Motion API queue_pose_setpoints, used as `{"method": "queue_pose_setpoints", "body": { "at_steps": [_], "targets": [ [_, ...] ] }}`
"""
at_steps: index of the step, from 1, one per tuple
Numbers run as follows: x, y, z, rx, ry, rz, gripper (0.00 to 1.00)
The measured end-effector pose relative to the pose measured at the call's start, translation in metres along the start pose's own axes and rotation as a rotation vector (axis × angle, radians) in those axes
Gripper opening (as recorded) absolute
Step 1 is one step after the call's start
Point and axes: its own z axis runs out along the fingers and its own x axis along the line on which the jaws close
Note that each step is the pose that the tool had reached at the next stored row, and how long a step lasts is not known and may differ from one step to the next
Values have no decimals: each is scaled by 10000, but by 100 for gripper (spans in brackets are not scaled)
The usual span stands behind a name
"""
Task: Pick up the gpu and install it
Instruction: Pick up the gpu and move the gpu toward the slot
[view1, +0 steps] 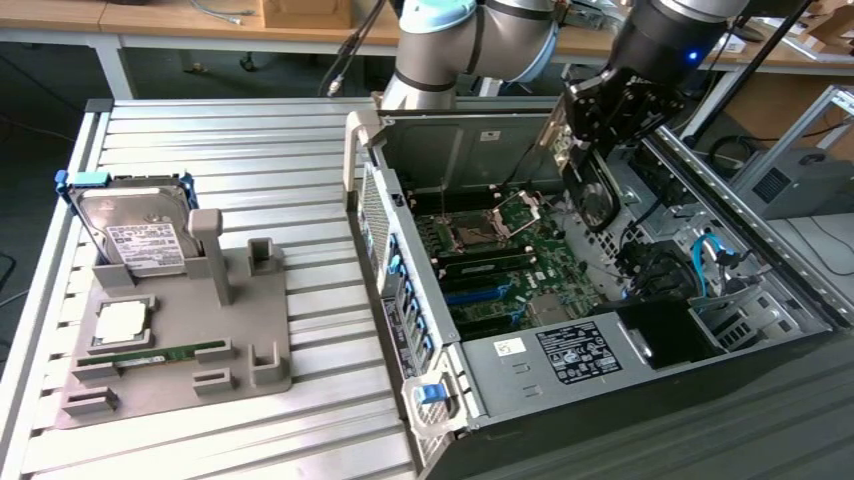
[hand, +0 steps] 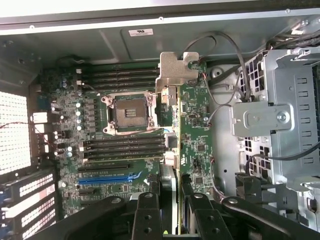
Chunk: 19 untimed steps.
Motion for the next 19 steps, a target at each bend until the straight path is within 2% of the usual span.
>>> {"method": "queue_pose_setpoints", "body": {
  "at_steps": [10, 16, 19],
  "targets": [
    [6, -7, 75, 1, 0, -1, 27],
    [31, -9, 84, 0, 0, -1, 27],
    [32, -13, 133, 4, 0, -1, 27]
  ]
}}
